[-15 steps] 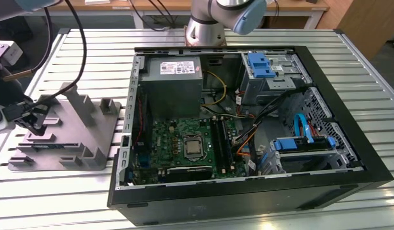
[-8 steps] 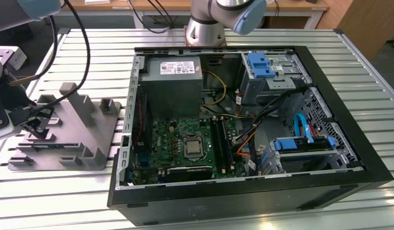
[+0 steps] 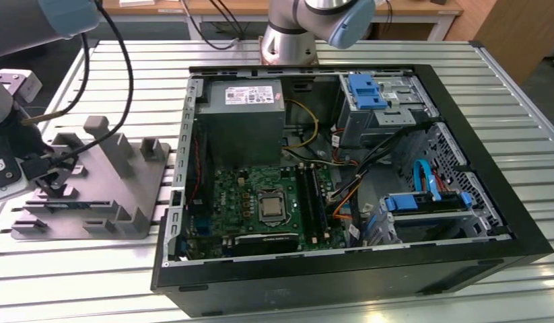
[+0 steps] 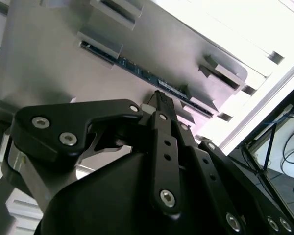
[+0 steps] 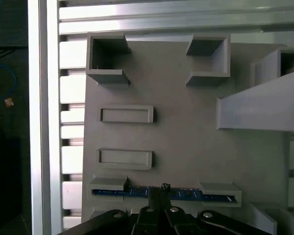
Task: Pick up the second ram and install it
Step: 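Reach for the second ram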
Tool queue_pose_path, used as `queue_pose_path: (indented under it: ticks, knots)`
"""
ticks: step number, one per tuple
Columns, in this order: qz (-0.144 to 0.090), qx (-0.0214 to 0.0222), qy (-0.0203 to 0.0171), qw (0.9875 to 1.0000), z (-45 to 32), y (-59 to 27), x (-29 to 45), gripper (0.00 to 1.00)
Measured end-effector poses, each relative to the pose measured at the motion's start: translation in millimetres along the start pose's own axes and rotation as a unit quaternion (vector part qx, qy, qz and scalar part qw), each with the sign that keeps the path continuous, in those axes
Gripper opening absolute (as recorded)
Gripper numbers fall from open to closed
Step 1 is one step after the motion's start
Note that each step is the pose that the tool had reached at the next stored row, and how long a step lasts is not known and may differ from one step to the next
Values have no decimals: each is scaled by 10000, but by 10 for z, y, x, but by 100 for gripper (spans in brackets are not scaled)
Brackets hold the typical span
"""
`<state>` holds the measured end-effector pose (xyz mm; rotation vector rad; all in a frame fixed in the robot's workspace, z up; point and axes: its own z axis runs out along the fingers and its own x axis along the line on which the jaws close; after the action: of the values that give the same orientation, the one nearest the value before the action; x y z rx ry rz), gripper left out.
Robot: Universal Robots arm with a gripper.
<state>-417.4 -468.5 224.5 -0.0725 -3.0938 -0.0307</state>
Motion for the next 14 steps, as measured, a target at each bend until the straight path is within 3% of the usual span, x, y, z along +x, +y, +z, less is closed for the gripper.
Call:
queue_pose_path:
  ticks: [3, 6, 14]
  knots:
    - [1, 42, 8, 10000, 12, -11, -37, 10]
    - [-2, 43, 16, 10000, 28, -16, -78, 10]
    - [-2, 44, 17, 10000, 29, -16, -82, 10]
